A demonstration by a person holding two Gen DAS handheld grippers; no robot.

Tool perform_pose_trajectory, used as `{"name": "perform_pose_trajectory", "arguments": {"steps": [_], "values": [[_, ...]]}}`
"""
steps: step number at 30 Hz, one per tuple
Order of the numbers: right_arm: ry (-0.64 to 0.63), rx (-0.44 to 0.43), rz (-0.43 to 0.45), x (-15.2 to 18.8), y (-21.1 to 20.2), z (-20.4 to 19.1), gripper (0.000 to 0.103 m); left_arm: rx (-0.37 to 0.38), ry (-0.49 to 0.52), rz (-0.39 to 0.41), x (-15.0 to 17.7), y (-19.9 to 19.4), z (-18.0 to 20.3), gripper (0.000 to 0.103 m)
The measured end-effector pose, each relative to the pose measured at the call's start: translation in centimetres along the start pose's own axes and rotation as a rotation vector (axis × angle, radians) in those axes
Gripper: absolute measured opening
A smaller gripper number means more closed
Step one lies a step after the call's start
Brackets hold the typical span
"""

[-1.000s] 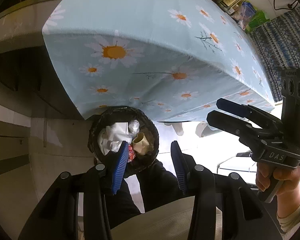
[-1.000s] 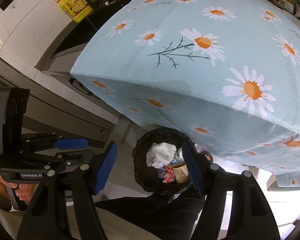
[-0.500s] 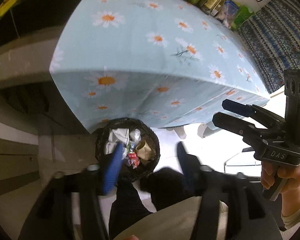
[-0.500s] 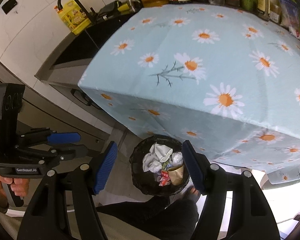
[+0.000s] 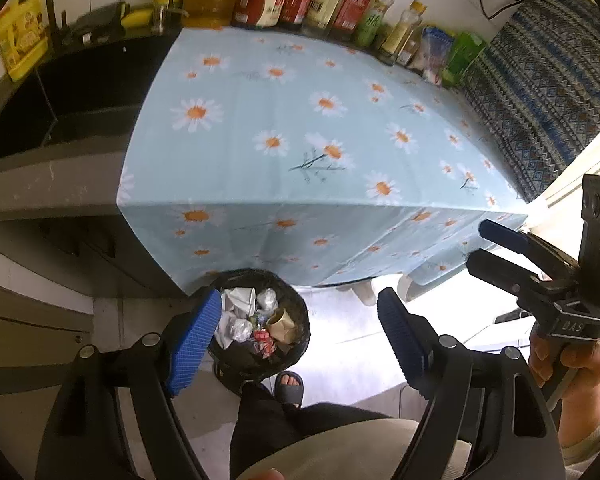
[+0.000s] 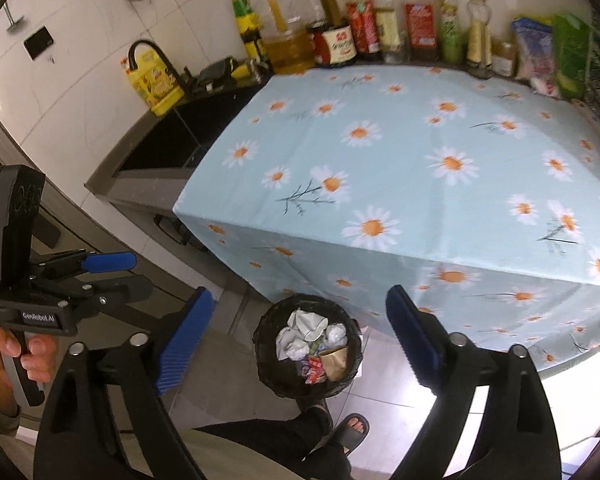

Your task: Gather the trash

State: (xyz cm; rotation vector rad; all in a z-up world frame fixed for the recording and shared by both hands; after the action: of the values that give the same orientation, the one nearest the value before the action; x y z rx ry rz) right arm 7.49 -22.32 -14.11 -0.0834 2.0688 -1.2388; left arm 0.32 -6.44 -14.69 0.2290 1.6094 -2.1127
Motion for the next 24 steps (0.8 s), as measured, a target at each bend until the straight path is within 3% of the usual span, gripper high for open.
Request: {"name": "perform_pose_trajectory", "arguments": {"steps": [2, 5, 17, 24], "values": [[0.0, 0.008, 0.032, 0.0, -1.4, 0.6, 0.098, -0.016, -0.005, 0.029, -0.2, -1.0, 0.6, 0.091], [0.0, 0.012, 0.059, 0.1, -3.1, 1.3, 0.098, -0.049, -0.003, 0.07, -0.3, -2.2, 1.6, 0.096], [-0.051, 0.032, 0.176, 0.9, -9.1, 2.1, 0.098, -0.101, 0.03, 0.175, 0.8, -5.8, 4.2, 0.096], [-0.057, 0.026, 0.206, 1.0, -10.9, 2.4, 0.098, -0.112, 0.018, 0.198, 1.3, -6.9, 4.9, 0.096]]}}
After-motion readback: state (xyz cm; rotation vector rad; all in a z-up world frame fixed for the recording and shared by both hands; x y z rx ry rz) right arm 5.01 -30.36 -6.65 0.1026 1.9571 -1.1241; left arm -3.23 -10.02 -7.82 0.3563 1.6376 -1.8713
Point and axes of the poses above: each gripper's, at about its wrist camera, not at the fingertips, and y roughly the way its jaws point, z to its right, x to its underside, the point moved 8 cm from there along y, roughly the way its jaws point, and after that the axes turned 1 degree about -y, right-handed, at the moved point
